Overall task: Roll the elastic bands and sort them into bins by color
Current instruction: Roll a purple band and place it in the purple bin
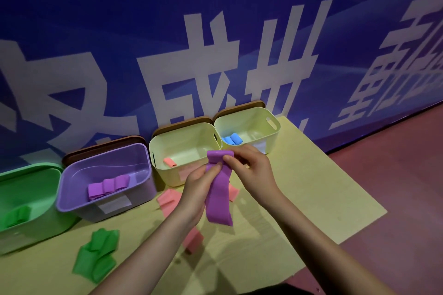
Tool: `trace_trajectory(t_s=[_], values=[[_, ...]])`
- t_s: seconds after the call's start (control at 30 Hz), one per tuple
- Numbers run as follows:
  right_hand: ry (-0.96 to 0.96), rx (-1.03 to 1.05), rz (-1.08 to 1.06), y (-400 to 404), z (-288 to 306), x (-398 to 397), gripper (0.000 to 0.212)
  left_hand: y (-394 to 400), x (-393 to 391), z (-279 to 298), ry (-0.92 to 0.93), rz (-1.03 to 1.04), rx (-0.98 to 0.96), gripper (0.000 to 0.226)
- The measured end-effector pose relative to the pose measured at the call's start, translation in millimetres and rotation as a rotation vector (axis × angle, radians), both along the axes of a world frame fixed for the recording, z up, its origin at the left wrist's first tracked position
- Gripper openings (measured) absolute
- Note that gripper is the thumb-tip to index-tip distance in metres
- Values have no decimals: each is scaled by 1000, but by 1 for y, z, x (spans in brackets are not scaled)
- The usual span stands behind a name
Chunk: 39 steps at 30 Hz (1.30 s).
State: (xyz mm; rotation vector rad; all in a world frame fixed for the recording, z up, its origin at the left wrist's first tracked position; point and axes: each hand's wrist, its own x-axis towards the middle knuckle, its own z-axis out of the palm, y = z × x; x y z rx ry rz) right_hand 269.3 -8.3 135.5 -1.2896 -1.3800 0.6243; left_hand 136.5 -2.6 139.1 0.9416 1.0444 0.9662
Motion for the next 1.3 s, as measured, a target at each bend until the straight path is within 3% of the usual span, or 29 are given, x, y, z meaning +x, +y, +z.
trace_trajectory(t_s=[0.33, 0.53, 0.63, 0.73, 0.8, 1.0, 1.13, 1.3], values=[[-353, 199, 145, 14, -3, 15, 28, 13, 3, 0, -130, 64, -124, 24], [-518, 126, 290, 31, -1, 30, 25, 23, -2, -5, -348, -17, -195, 37], [-545, 57, 388, 34, 3, 36, 25, 25, 1, -8, -252, -41, -189, 37], [-475, -69, 498, 34, 8, 41, 27, 24, 3, -10, -152, -28, -158, 28], [-319, -188, 500, 28, 11, 41, 29, 23, 3, -8, -155, -19, -152, 28], [127, -325, 209, 17, 6, 23, 26, 18, 10, -3, -88, -44, -47, 27], [101, -289, 198, 7, 4, 17, 25, 14, 13, -2, 21, -22, 34, 20], [203, -209, 120, -2, 7, 5, 19, 10, 12, 0, 6, -37, 98, 21]])
